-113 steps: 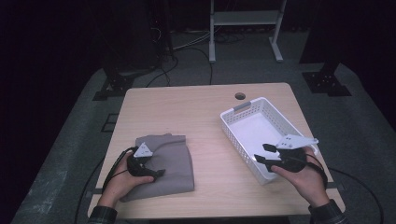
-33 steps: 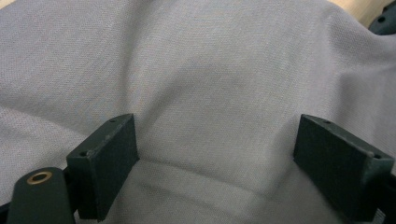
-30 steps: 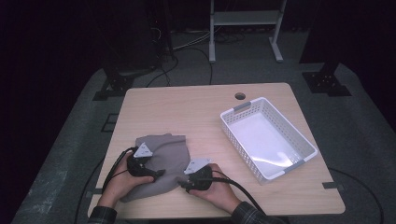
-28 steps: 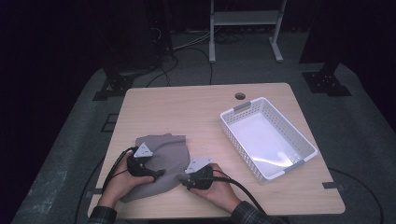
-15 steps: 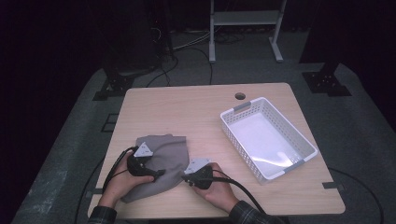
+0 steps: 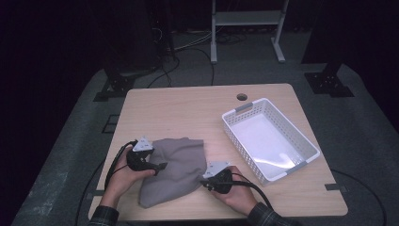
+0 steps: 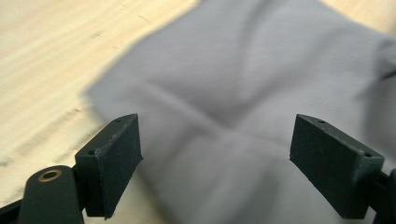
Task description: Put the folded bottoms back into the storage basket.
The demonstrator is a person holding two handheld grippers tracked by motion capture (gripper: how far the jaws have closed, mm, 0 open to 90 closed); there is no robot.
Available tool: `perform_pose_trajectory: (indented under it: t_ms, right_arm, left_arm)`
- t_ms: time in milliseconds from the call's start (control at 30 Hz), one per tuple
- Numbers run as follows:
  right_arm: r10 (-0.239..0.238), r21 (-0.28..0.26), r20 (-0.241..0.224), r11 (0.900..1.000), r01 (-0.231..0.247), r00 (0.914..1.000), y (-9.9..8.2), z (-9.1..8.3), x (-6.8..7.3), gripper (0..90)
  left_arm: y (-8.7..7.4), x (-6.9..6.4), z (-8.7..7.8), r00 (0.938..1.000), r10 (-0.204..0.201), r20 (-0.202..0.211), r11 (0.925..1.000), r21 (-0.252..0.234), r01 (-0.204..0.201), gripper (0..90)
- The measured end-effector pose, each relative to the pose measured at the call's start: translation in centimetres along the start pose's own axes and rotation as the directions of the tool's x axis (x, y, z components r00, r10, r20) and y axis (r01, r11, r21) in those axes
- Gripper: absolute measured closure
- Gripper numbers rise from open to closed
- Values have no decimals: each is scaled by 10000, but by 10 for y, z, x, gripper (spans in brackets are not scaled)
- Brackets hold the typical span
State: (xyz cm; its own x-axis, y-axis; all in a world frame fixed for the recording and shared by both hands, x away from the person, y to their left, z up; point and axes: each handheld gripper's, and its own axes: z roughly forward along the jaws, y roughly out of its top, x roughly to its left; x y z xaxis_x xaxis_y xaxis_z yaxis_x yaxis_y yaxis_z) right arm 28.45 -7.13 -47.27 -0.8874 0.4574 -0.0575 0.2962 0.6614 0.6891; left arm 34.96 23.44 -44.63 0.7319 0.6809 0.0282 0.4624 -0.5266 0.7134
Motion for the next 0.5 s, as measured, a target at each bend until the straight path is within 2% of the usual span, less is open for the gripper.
perform_pose_trajectory:
  t_ms: [133,300,367,500]
  right_arm:
    - [95,115,18,9999,-96,10000,-10,-11,-1,808]
    - [-7,293,86,9996,4,10000,-18,-20,-6,807]
    - [103,290,120,9995,-106,9999,-20,-22,-8,807]
    - [209,204,96,9996,-211,9997,-23,-23,-11,807]
  left_arm:
    - [9,4,7,10000,38,-51,10000,-18,-38,153]
    - [21,9,27,10000,-23,-79,9999,110,24,153]
    - [25,11,37,9997,-215,115,9995,237,212,153]
    - [28,12,55,9983,-364,445,9975,624,336,130]
